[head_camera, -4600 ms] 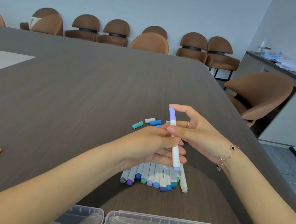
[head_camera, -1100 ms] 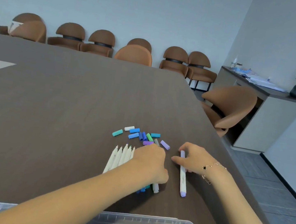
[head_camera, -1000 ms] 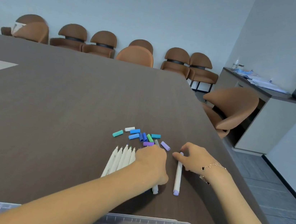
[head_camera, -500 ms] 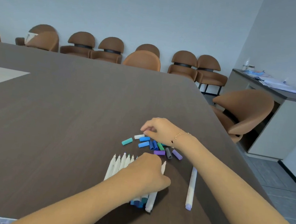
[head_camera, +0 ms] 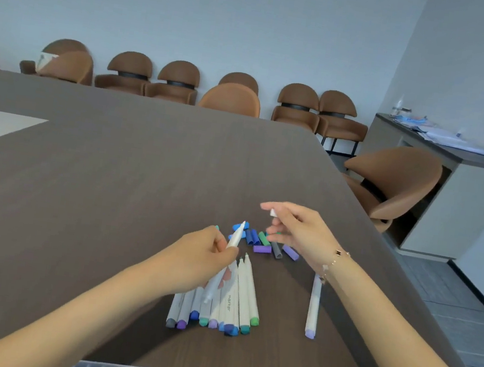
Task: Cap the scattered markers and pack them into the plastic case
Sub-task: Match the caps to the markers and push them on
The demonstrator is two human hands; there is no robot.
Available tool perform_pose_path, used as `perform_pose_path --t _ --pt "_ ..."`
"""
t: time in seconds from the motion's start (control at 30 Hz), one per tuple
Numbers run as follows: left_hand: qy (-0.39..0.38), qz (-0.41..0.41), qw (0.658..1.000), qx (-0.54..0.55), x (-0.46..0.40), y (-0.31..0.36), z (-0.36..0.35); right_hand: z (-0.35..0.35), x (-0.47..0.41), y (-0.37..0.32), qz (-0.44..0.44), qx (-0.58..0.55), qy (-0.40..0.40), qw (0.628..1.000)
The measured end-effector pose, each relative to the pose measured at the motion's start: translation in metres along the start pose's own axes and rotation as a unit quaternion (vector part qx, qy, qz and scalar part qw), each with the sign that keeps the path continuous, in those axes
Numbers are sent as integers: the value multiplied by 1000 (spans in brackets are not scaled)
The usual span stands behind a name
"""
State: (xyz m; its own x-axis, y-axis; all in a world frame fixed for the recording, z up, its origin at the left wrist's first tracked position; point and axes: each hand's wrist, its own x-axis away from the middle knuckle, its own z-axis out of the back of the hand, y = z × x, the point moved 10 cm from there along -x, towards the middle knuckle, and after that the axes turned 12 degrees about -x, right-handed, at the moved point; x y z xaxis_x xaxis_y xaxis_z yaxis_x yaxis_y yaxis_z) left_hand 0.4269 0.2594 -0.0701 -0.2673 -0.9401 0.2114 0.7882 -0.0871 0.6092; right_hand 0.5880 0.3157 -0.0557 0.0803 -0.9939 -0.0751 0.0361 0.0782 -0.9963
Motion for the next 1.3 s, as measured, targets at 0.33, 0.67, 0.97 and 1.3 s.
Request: perform_pose_path --t 0.33,0.67,0.97,1.3 --pt "-25 -54 981 186 17 39 -27 31 65 3 -31 -246 89 965" --pt "-46 -37 988 142 20 27 -35 14 68 0 -9 -245 94 965" --pt "-53 -54 989 130 23 29 -36 9 66 -2 6 -196 79 977" --pt "-50 -49 990 120 26 28 -36 13 63 10 -29 -55 49 997"
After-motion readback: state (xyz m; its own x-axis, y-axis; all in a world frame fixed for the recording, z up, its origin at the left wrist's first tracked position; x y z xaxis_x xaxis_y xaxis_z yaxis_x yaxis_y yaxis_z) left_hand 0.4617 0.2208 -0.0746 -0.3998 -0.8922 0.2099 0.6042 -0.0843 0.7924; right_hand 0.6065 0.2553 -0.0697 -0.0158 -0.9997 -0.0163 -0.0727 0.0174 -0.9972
